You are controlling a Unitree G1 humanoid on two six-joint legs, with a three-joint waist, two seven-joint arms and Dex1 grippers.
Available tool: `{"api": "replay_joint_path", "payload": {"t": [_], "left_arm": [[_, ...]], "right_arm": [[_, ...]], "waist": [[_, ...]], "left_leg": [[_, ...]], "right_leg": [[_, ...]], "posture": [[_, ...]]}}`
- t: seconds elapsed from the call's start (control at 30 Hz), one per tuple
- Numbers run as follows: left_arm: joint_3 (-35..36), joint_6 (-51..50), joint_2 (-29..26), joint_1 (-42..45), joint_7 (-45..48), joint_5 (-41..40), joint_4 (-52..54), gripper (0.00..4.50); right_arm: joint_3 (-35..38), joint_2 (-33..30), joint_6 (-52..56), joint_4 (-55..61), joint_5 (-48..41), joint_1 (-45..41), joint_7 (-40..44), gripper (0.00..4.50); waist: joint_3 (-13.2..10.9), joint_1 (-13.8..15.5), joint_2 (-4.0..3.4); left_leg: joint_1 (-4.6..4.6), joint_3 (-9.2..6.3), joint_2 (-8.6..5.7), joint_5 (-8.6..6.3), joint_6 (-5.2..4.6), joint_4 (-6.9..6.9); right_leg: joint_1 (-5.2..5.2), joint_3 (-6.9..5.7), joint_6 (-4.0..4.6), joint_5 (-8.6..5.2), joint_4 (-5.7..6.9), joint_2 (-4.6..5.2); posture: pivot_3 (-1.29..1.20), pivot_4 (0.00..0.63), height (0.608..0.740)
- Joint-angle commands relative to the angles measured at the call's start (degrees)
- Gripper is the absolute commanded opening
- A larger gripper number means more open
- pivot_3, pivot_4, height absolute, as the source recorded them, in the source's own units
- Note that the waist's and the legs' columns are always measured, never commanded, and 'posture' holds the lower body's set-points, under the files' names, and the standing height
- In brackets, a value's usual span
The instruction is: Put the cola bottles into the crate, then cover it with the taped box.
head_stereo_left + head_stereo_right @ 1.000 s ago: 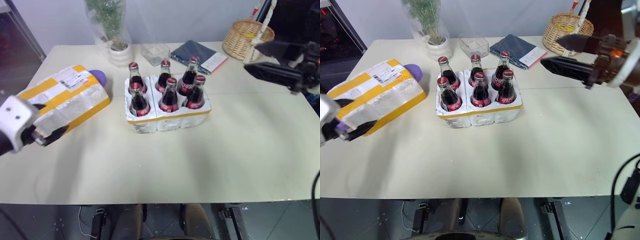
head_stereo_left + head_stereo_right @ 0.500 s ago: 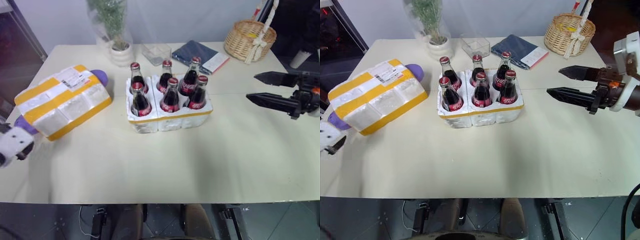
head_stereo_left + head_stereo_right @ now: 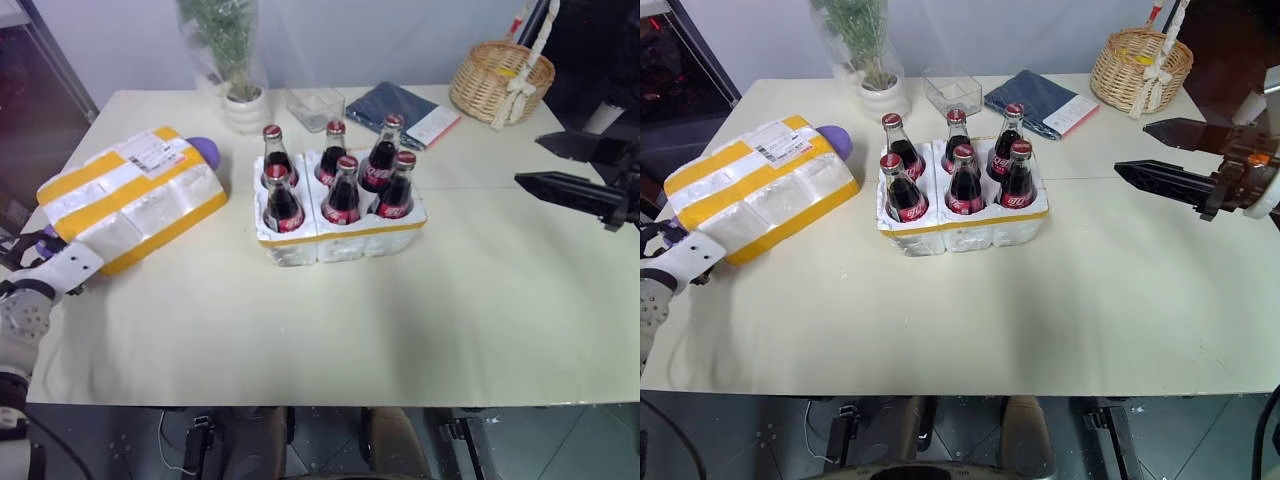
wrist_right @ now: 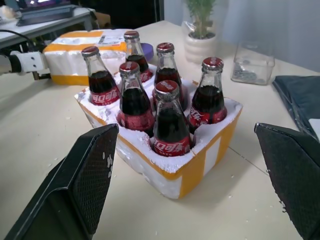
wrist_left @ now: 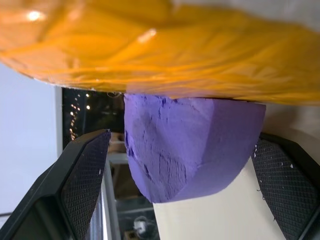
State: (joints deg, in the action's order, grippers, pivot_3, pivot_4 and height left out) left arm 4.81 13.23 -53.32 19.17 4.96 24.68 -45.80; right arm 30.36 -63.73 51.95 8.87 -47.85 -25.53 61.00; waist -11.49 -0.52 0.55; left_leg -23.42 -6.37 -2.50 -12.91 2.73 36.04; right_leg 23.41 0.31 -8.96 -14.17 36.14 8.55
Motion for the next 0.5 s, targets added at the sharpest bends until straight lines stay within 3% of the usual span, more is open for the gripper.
{"api": "replay_joint_path", "payload": {"t": [0.03,0.27,0.5], "left_arm": [[-2.3,2.2,-0.9,1.5,-0.5,0.6,-3.0,3.96],[-4.0,3.4,-2.6,4.3,-0.5,0.6,-4.2,0.76],[-1.2,4.0,-6.3,4.7,0.4,-1.9,3.4,0.76]], "right_arm": [[2.9,-1.3,-0.9,1.9,-0.4,1.5,0.2,4.50],[6.3,-2.6,-2.4,0.0,0.5,6.3,2.9,4.50],[6.7,-3.3,-4.9,-2.2,2.1,8.6,4.5,4.50]], "waist": [[0.0,-0.1,0.00],[0.0,0.0,-0.03],[0.0,-0.1,0.01]], "left_leg": [[0.00,0.00,0.00,0.00,0.00,0.00],[0.02,0.00,-0.01,0.00,0.00,0.01],[0.01,-0.02,0.00,0.00,0.00,0.02]], "right_leg": [[0.00,0.00,0.00,0.00,0.00,0.00],[-0.01,0.00,-0.01,0.00,0.04,0.01],[-0.02,0.00,-0.01,0.01,0.04,-0.01]], "posture": [[0.00,0.150,0.736],[0.00,0.150,0.736],[0.00,0.150,0.736]]}}
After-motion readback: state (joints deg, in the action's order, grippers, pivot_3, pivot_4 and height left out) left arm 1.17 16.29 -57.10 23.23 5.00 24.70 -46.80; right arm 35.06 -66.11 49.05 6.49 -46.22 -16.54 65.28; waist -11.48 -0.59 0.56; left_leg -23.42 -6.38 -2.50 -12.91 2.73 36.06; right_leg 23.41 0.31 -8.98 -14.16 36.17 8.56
